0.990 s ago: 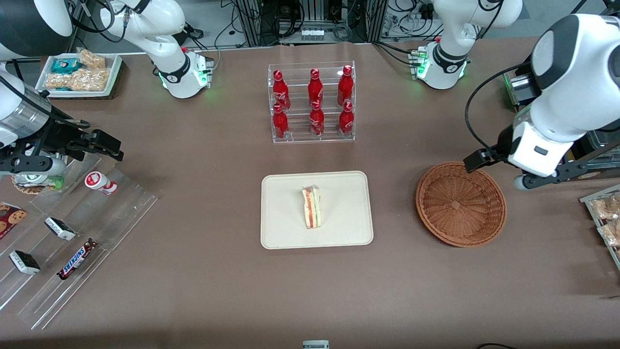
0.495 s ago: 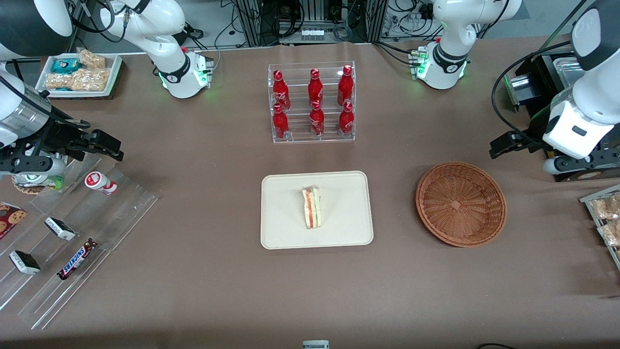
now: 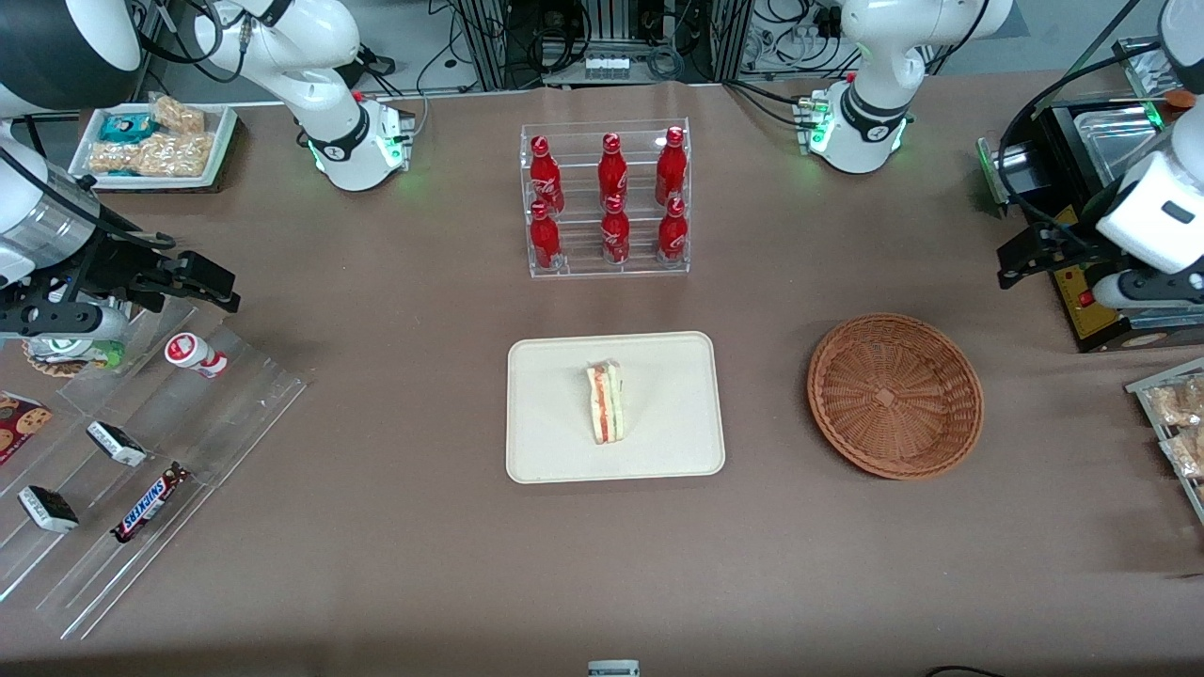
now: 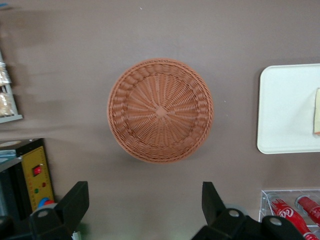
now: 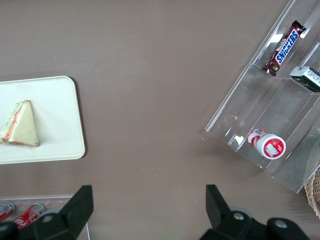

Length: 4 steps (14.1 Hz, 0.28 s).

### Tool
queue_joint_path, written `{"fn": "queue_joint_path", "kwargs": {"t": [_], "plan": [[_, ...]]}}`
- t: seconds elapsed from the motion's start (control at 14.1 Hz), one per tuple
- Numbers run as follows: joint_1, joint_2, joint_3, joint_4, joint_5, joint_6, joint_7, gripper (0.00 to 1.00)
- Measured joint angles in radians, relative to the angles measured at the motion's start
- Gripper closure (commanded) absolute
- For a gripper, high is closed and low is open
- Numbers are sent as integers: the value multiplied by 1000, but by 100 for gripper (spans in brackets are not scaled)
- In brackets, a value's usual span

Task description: Place sandwich from basket to tray

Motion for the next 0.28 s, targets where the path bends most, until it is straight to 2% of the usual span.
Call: {"fn": "queue_joint_path", "kwargs": {"t": [0.28], "plan": [[-8,3,16,-3,0,-7,0,0]]}}
